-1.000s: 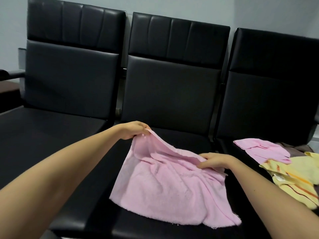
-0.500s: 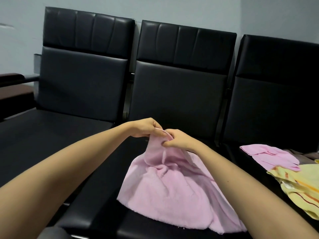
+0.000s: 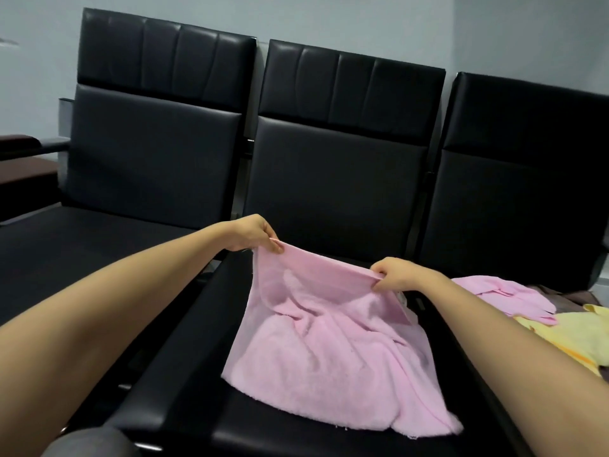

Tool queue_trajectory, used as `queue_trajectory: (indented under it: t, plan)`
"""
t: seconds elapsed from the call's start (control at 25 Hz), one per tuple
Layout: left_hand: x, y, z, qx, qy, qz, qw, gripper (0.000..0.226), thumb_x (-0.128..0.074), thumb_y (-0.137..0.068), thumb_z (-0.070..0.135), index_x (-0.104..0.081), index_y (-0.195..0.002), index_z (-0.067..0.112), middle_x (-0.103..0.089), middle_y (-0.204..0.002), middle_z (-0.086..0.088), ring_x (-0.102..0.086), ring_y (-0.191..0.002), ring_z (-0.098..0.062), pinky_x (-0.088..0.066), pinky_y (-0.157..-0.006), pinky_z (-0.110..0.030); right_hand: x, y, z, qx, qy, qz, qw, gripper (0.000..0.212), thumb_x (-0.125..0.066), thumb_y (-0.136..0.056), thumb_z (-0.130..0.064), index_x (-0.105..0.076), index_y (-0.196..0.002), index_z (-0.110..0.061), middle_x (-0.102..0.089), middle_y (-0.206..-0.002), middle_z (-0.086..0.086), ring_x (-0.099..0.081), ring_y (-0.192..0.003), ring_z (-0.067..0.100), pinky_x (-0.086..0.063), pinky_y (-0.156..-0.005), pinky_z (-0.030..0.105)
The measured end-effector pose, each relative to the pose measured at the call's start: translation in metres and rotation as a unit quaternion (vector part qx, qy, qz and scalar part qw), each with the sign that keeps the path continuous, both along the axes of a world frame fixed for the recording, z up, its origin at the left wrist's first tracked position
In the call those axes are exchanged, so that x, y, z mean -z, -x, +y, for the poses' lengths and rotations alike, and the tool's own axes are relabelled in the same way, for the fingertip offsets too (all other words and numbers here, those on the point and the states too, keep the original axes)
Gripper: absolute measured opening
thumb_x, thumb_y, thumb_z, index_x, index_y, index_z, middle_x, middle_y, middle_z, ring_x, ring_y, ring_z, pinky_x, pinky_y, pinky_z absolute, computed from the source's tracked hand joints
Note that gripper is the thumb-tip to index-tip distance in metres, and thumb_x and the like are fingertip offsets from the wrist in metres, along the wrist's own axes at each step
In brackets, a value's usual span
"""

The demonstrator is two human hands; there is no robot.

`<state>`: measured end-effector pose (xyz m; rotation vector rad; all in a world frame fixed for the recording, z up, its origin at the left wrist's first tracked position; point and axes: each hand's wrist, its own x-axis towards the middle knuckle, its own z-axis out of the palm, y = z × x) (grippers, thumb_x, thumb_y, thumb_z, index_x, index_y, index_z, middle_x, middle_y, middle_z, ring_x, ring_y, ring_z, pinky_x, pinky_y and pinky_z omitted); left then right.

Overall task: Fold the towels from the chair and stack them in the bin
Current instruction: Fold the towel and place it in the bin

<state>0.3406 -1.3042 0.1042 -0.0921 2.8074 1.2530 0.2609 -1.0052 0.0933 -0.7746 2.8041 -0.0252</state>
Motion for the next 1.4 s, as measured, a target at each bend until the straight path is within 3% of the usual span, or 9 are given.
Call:
queue_trajectory:
  t: [0.16,0.32,0.44,0.68,0.92,1.08,1.24,1.32,1.4]
  plan:
    - [-0.007,-0.003,0.001,0.009,0.027,-0.014,0.999,0.031,-0.063,-0.089,0.026,-0.065,-0.063,0.011,-0.054,-0.062,0.0,-0.048,-0.062,-0.016,-0.042,-0.062,-0.026,-0.013,-0.006,0.026,0.017,-0.068,0.035,0.997,0.016,-0.054,-0.081,-0.019,-0.051,-0.066,-0.023,-0.053,-0.069,-0.007,-0.053,-0.073,0.017,-0.036,-0.062,0.026]
    - [-0.017,-0.012,0.007,0.003,0.049,0.001,0.999,0.033,-0.052,-0.095,0.023,-0.06,-0.066,0.011,-0.048,-0.059,0.002,-0.043,-0.051,-0.011,-0.038,-0.047,-0.016,-0.01,-0.023,0.051,0.077,-0.097,0.119,0.985,0.013,-0.048,-0.08,-0.014,-0.051,-0.072,-0.023,-0.051,-0.072,-0.006,-0.05,-0.078,0.018,-0.03,-0.078,0.032]
    - [-0.016,-0.017,0.011,-0.019,0.066,0.027,0.997,0.015,-0.058,-0.09,0.011,-0.073,-0.093,0.01,-0.065,-0.083,-0.003,-0.058,-0.072,-0.014,-0.05,-0.062,-0.021,0.0,-0.034,0.065,0.129,-0.05,0.107,0.985,0.021,-0.044,-0.081,-0.011,-0.06,-0.087,-0.023,-0.058,-0.085,-0.002,-0.055,-0.086,0.022,-0.036,-0.08,0.034]
    - [-0.014,-0.029,0.016,-0.012,0.131,0.044,0.99,0.024,-0.065,-0.079,0.004,-0.063,-0.101,0.012,-0.059,-0.086,0.0,-0.056,-0.076,-0.017,-0.047,-0.06,-0.023,0.001,-0.042,0.077,0.137,0.09,0.088,0.983,0.015,-0.034,-0.09,-0.005,-0.047,-0.094,-0.01,-0.058,-0.097,0.013,-0.057,-0.083,0.029,-0.045,-0.062,0.034]
    - [-0.019,-0.034,0.023,-0.053,0.248,-0.058,0.966,0.009,-0.068,-0.073,0.004,-0.067,-0.073,0.013,-0.051,-0.062,-0.003,-0.039,-0.049,-0.016,-0.03,-0.041,-0.018,-0.013,-0.049,0.066,0.103,0.041,0.066,0.992,0.019,-0.045,-0.083,-0.009,-0.059,-0.079,-0.022,-0.058,-0.085,0.001,-0.056,-0.085,0.024,-0.041,-0.065,0.028]
    - [-0.012,-0.02,0.024,-0.093,0.208,-0.154,0.961,0.031,-0.055,-0.08,0.005,-0.038,-0.055,0.013,-0.034,-0.049,-0.002,-0.028,-0.037,-0.016,-0.021,-0.038,-0.018,-0.01,-0.034,0.057,0.192,0.0,0.15,0.97,0.031,-0.048,-0.086,-0.013,-0.069,-0.095,-0.033,-0.062,-0.104,0.002,-0.054,-0.095,0.024,-0.042,-0.075,0.033]
    - [-0.016,0.003,0.021,-0.047,0.21,-0.082,0.973,0.034,-0.056,-0.093,0.038,-0.054,-0.073,0.01,-0.051,-0.065,0.003,-0.046,-0.067,-0.02,-0.034,-0.062,-0.021,-0.02,0.0,0.035,0.387,0.235,0.04,0.891,0.016,-0.051,-0.085,-0.003,-0.065,-0.092,-0.003,-0.06,-0.073,0.013,-0.06,-0.06,0.028,-0.047,-0.051,0.027]
    - [-0.015,0.023,0.021,-0.094,0.092,-0.058,0.99,0.022,-0.061,-0.091,0.023,-0.058,-0.082,0.004,-0.056,-0.054,0.004,-0.054,-0.056,-0.016,-0.042,-0.054,-0.014,-0.028,0.011,0.027,0.416,0.432,-0.057,0.798,0.015,-0.051,-0.088,0.002,-0.059,-0.101,0.003,-0.056,-0.072,0.015,-0.061,-0.043,0.023,-0.048,-0.041,0.022]
    - [-0.032,0.044,0.026,-0.22,-0.065,0.01,0.973,0.01,-0.054,-0.088,0.0,-0.056,-0.078,0.005,-0.056,-0.045,-0.001,-0.055,-0.045,-0.016,-0.053,-0.057,-0.022,-0.049,0.03,0.021,0.356,0.537,-0.036,0.764,0.024,-0.049,-0.091,0.001,-0.06,-0.112,0.002,-0.062,-0.09,0.018,-0.068,-0.065,0.025,-0.052,-0.052,0.023]
